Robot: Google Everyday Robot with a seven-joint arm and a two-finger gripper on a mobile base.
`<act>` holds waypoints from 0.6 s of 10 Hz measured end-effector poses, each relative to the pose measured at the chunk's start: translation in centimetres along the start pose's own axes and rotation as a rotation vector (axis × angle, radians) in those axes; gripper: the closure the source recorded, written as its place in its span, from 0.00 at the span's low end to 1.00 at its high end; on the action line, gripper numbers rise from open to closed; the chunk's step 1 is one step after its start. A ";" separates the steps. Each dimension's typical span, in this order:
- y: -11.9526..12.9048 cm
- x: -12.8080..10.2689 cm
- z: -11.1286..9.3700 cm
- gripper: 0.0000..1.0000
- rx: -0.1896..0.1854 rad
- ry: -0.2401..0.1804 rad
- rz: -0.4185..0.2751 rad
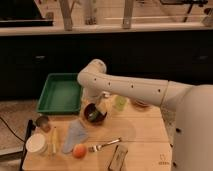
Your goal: Place pepper in purple bowl
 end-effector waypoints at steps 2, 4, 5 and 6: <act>0.0 0.2 -0.1 0.20 0.006 -0.004 0.002; 0.1 0.4 -0.1 0.20 0.010 -0.006 0.003; 0.0 0.4 -0.2 0.20 0.012 -0.007 -0.001; 0.0 0.5 -0.2 0.20 0.013 -0.008 -0.002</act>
